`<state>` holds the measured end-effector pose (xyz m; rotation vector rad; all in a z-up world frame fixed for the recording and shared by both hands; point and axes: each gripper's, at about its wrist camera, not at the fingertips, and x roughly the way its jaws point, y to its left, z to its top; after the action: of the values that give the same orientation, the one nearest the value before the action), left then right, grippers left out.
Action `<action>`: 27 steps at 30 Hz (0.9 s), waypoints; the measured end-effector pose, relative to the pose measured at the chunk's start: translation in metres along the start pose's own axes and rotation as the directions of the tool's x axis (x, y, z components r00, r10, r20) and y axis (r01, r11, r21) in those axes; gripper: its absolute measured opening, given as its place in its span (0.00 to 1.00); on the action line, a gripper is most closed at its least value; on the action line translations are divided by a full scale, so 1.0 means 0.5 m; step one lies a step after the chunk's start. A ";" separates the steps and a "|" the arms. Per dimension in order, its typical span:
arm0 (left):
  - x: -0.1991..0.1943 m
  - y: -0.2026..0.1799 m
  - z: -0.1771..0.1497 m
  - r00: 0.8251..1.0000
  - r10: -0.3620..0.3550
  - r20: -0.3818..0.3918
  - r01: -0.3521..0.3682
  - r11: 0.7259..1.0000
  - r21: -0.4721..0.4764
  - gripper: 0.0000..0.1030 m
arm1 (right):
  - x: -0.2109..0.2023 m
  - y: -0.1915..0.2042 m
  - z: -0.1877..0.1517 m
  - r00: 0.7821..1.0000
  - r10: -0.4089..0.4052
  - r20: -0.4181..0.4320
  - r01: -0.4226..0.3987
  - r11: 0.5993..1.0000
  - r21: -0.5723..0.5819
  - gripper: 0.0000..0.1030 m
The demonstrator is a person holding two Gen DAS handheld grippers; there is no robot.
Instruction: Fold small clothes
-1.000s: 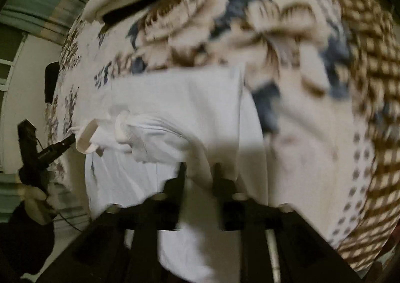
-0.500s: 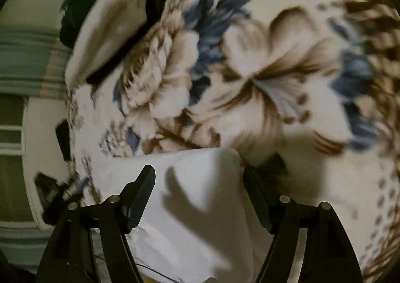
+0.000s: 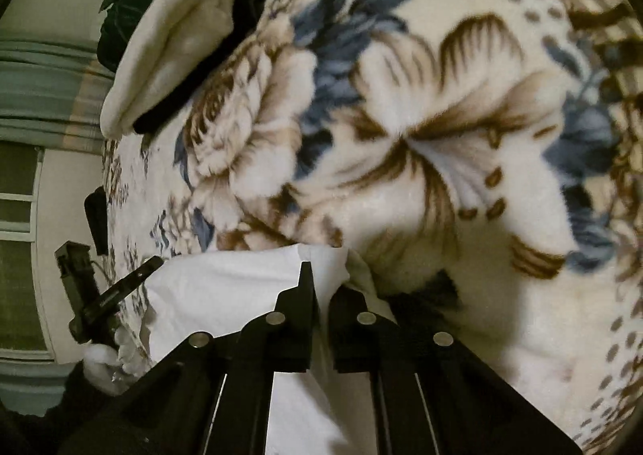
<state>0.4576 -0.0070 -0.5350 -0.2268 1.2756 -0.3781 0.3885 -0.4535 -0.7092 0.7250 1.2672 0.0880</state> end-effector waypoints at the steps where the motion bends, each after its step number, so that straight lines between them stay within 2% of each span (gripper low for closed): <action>1: -0.008 -0.003 0.008 1.000 -0.004 0.012 0.004 1.000 -0.003 0.11 | -0.009 0.008 0.003 1.000 -0.008 0.016 0.008 1.000 -0.002 0.06; 6: -0.008 -0.012 0.074 0.999 -0.009 0.034 0.009 1.000 -0.005 0.11 | -0.040 0.040 0.046 0.997 -0.024 0.072 0.024 1.000 -0.005 0.05; 10: 0.002 -0.033 0.145 0.998 -0.002 0.064 0.001 1.000 0.013 0.11 | -0.049 0.062 0.112 0.992 -0.034 0.119 0.035 0.999 -0.004 0.05; 13: 0.022 -0.036 0.209 0.998 -0.008 0.068 0.008 1.000 -0.008 0.11 | -0.047 0.078 0.169 0.988 -0.049 0.146 0.050 0.999 -0.002 0.05; 15: 0.057 -0.031 0.255 0.999 -0.011 0.036 0.011 1.000 -0.020 0.12 | -0.033 0.082 0.206 0.987 -0.066 0.146 0.066 0.998 0.006 0.05; 18: 0.098 -0.009 0.272 0.999 -0.016 -0.046 0.013 0.998 -0.061 0.18 | 0.007 0.057 0.244 0.995 -0.083 0.061 0.078 0.994 0.073 0.07; 20: 0.086 0.006 0.260 0.998 -0.041 -0.055 0.036 0.995 -0.090 0.27 | 0.011 0.046 0.245 0.998 -0.068 0.017 0.066 0.993 0.099 0.13; 21: 0.066 0.016 0.247 0.997 -0.055 -0.045 0.050 0.992 -0.112 0.39 | 0.002 0.043 0.236 0.998 -0.056 0.018 0.053 0.993 0.106 0.29; 22: 0.042 0.031 0.230 0.996 -0.087 -0.031 0.082 0.985 -0.149 0.51 | -0.016 0.041 0.224 0.998 -0.047 0.030 0.043 0.993 0.110 0.51; 24: -0.006 0.061 0.190 0.991 -0.134 0.016 0.134 0.963 -0.232 0.59 | -0.055 0.035 0.187 0.996 -0.057 0.063 0.049 0.992 0.115 0.55; 27: -0.048 0.093 0.124 0.989 -0.142 0.047 0.150 0.937 -0.315 0.60 | -0.092 0.015 0.112 0.993 -0.102 0.059 0.092 0.984 0.156 0.55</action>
<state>0.5184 0.0424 -0.5137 -0.6016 1.2961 -0.2925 0.4258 -0.4931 -0.6604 0.7901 1.2520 -0.1133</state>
